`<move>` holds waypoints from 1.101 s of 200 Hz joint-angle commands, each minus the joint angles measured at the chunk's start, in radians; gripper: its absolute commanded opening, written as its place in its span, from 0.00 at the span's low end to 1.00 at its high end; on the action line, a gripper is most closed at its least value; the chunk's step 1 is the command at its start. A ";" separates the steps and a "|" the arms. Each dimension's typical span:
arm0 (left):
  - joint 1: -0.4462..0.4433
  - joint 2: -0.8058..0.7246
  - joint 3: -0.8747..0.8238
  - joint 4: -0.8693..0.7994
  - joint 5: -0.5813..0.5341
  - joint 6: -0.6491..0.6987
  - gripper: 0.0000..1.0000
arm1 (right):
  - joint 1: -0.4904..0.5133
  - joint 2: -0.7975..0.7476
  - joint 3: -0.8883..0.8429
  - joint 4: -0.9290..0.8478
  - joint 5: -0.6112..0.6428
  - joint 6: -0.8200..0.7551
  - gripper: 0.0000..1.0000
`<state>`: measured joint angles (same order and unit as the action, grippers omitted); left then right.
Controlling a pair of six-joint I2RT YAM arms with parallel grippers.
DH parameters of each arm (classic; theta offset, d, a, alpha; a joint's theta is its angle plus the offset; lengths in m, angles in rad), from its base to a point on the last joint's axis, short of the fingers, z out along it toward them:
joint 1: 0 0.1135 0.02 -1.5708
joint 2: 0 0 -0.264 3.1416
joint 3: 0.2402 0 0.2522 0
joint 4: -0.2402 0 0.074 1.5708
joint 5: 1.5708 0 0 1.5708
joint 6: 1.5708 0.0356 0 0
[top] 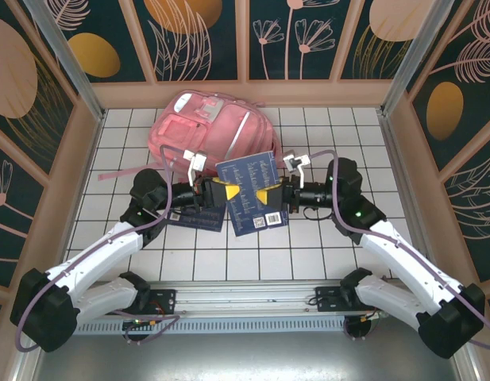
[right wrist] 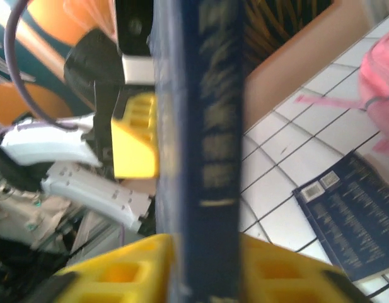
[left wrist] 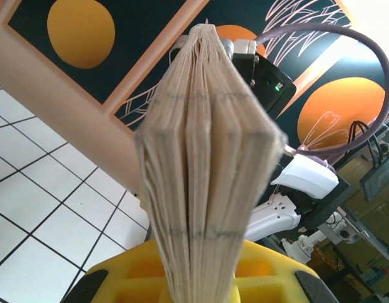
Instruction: Pack the student bag
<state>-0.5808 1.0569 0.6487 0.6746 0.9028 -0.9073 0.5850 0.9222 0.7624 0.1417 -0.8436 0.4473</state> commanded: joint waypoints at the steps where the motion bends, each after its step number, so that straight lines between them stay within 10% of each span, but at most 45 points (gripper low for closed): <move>1: -0.007 -0.041 0.045 0.055 -0.093 0.013 0.00 | -0.002 -0.082 -0.103 0.222 0.185 0.098 0.48; 56: -0.007 -0.041 -0.015 0.359 -0.416 -0.204 0.00 | 0.169 -0.169 -0.460 0.987 0.568 0.324 0.81; 220: -0.007 -0.004 -0.033 0.392 -0.444 -0.253 0.00 | 0.226 0.024 -0.337 0.953 0.735 0.330 0.78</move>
<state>-0.5854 1.0607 0.5930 0.9955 0.4622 -1.1542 0.8051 0.9516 0.4114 1.1080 -0.1555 0.7654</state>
